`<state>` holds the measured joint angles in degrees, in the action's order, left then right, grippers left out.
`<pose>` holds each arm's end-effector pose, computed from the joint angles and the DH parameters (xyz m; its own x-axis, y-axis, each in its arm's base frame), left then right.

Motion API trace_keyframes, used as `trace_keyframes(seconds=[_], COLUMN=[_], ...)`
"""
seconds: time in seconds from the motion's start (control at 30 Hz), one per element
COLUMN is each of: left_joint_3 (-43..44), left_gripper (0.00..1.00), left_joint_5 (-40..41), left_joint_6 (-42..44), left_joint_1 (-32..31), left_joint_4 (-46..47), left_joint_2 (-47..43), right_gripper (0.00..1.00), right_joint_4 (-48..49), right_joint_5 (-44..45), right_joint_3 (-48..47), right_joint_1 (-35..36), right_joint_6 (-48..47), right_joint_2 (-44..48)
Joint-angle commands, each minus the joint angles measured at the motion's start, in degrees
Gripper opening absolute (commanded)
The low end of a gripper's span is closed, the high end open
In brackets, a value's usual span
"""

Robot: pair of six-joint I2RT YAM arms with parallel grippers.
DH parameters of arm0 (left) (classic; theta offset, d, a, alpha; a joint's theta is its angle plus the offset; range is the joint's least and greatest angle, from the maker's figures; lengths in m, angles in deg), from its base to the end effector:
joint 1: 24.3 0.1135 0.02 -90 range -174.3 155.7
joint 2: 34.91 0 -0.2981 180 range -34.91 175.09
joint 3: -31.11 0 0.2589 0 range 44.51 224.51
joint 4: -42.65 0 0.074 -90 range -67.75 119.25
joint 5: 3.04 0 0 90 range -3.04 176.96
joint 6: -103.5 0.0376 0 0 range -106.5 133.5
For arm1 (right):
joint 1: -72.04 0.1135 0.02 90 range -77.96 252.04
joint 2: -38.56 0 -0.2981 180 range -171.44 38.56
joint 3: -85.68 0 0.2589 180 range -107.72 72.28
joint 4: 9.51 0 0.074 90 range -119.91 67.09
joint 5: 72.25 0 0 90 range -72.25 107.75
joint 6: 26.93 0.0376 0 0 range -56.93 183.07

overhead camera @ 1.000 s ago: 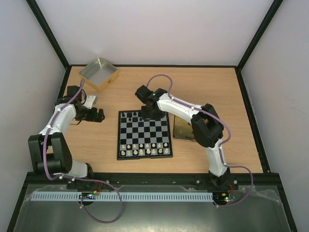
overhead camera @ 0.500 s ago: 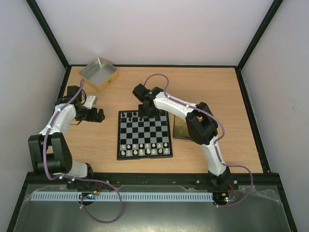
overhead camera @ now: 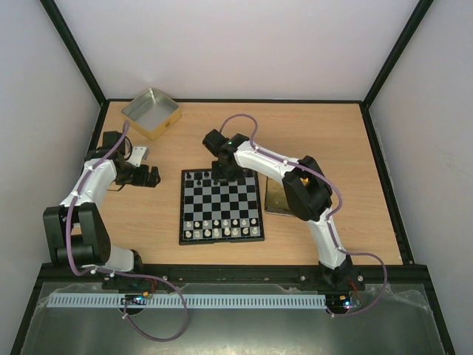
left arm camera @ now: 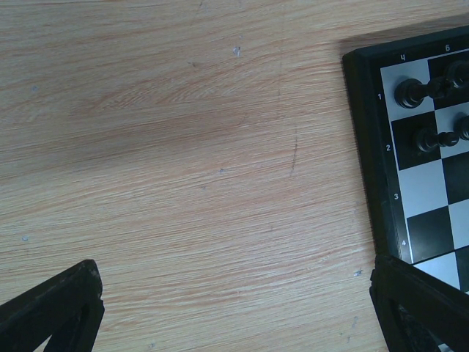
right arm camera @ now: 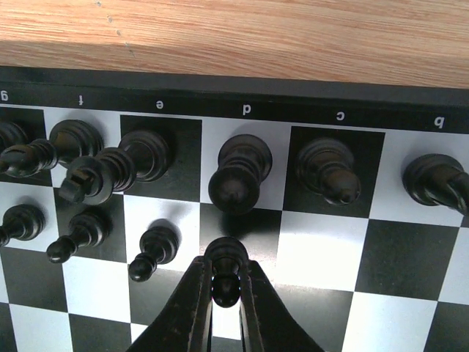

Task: Set up the chess pieces on the board
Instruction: Place the chess piece on the chessboard.

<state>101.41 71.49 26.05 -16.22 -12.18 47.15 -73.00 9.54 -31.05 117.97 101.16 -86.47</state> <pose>0.2748 0.0289 0.2548 -0.8935 0.0847 -0.4410 0.1676 0.9740 -0.1526 0.3314 0.3501 0.2146 -0.9778 -0.1323 -0.1623 -0.1765 0.9376 0.2995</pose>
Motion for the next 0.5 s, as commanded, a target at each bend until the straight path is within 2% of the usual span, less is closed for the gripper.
trace_keyframes(seconds=[0.0,0.2,0.47], left_joint_3=[-0.66,-0.69,-0.74], left_gripper=[0.99,0.99,0.99], left_joint_5=[-0.62,-0.63,-0.87], left_joint_6=[-0.25,-0.25,-0.24], left_joint_1=[0.37,0.45,0.45], left_joint_4=[-0.05,0.02,0.12], left_joint_2=[-0.76,-0.84,-0.68], right_gripper=[0.08,0.09,0.17], right_joint_4=[-1.14,-1.40,-2.01], right_joint_5=[0.73,0.69,0.76], right_joint_3=[-0.20,0.06,-0.17], right_joint_1=[0.16,0.14,0.12], right_joint_6=[-0.79,-1.02,-1.15], right_joint_2=[-1.28,-1.60,-1.14])
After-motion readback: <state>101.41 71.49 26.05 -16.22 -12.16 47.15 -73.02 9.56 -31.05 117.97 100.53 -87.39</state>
